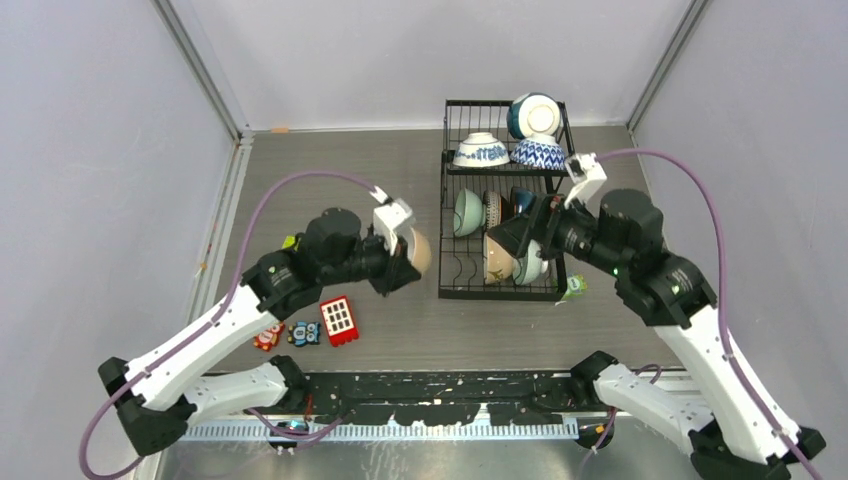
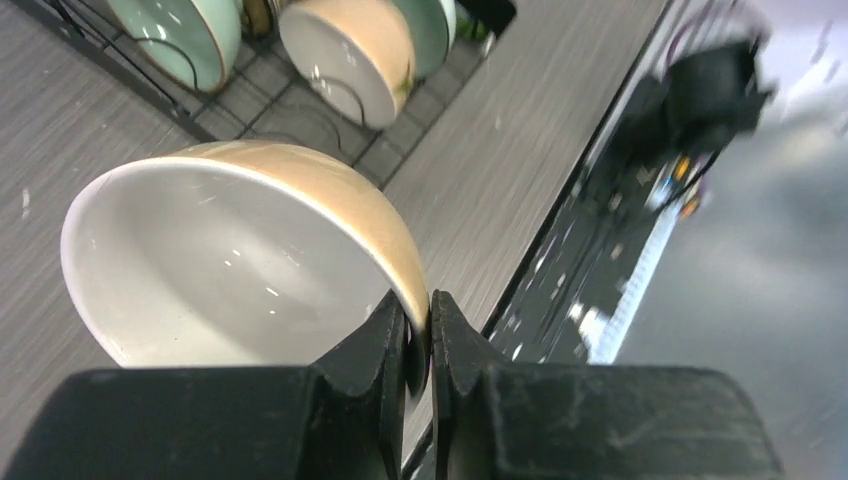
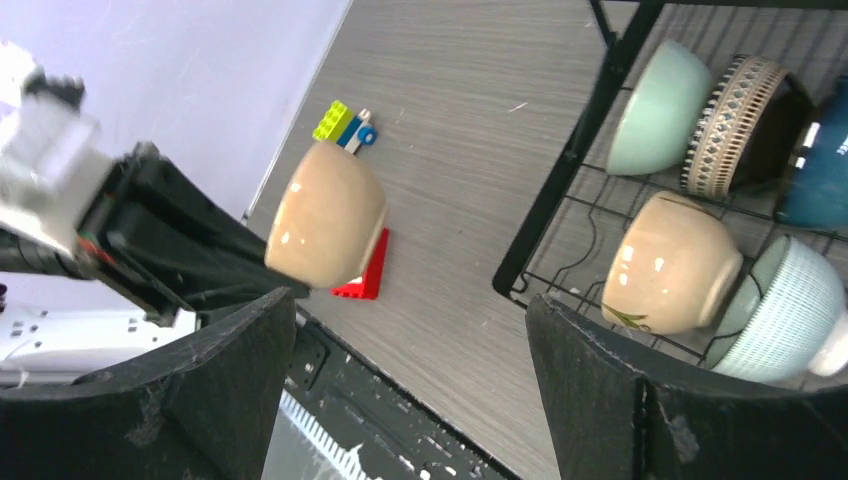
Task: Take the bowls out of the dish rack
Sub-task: Place the bowl at the center of the board.
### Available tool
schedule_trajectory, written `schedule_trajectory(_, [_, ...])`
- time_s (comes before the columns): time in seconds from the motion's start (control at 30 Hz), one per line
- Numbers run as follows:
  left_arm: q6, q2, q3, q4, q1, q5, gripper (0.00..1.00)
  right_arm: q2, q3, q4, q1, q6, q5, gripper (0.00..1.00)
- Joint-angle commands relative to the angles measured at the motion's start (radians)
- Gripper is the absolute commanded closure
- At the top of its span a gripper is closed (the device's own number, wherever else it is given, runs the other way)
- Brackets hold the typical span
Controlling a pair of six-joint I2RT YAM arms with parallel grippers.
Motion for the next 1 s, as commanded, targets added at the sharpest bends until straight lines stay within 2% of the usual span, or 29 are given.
schedule_trajectory(0.0, [0.343, -0.113, -0.006, -0.163, -0.140, -0.170, 1.00, 0.155, 0.183, -0.130, 0.080, -0.084, -0.019, 0.12])
schedule_trajectory(0.17, [0.559, -0.195, -0.044, -0.203, -0.283, -0.313, 1.00, 0.371, 0.401, -0.317, 0.229, -0.158, 0.107, 0.12])
schedule_trajectory(0.43, [0.792, -0.173, -0.027, -0.337, -0.413, -0.392, 1.00, 0.554, 0.539, -0.405, 0.359, -0.208, 0.184, 0.13])
schedule_trajectory(0.7, [0.948, -0.079, -0.028, -0.439, -0.591, -0.571, 1.00, 0.665, 0.647, -0.424, 0.407, -0.210, 0.210, 0.16])
schedule_trajectory(0.97, [0.966, -0.079, -0.012, -0.476, -0.605, -0.519, 1.00, 0.747, 0.687, -0.444, 0.503, -0.240, 0.274, 0.21])
